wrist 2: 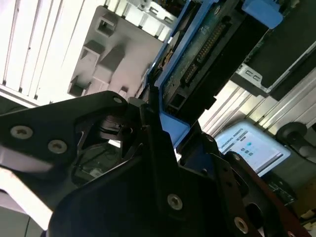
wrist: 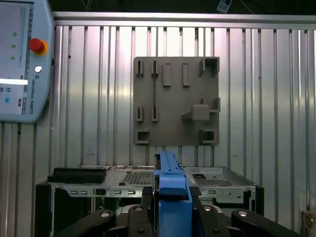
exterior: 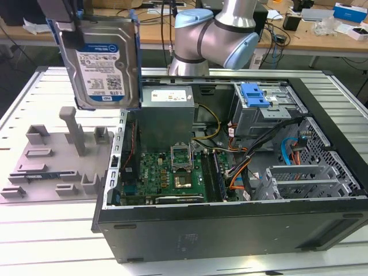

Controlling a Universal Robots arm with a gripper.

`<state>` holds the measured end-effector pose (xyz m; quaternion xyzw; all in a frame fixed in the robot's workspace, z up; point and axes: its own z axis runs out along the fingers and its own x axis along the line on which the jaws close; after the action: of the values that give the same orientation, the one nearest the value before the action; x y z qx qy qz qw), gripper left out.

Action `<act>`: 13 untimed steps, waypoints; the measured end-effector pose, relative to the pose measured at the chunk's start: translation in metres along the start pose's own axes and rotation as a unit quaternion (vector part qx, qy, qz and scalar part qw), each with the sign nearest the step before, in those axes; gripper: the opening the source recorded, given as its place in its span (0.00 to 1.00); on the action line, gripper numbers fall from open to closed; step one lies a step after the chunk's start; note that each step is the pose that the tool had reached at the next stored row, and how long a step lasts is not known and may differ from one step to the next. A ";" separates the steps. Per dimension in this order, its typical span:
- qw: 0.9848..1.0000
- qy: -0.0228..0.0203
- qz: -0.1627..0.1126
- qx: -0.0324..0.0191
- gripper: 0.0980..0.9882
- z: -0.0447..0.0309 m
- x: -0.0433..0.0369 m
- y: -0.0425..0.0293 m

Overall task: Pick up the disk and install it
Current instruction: 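Pick up the disk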

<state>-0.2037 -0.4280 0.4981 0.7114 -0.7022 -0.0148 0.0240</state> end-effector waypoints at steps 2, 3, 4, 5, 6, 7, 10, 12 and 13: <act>1.000 0.000 0.000 0.000 0.30 -0.0007 0.0101 -0.0147; 1.000 0.000 0.000 -0.001 0.30 -0.0010 0.0130 -0.0209; 1.000 0.000 0.000 -0.001 0.30 -0.0012 0.0149 -0.0255; 1.000 0.000 0.000 -0.001 0.30 -0.0016 0.0177 -0.0318; 1.000 0.000 0.000 -0.002 0.30 -0.0017 0.0194 -0.0358; 1.000 0.000 0.000 -0.002 0.30 -0.0020 0.0218 -0.0416; 1.000 0.000 0.000 -0.003 0.30 -0.0030 0.0284 -0.0604; 1.000 0.000 0.000 -0.003 0.30 -0.0036 0.0320 -0.0725; 1.000 0.000 0.000 -0.003 0.30 -0.0040 0.0342 -0.0798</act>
<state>-0.1234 -0.4612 0.4982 0.7114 -0.7021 -0.0171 0.0263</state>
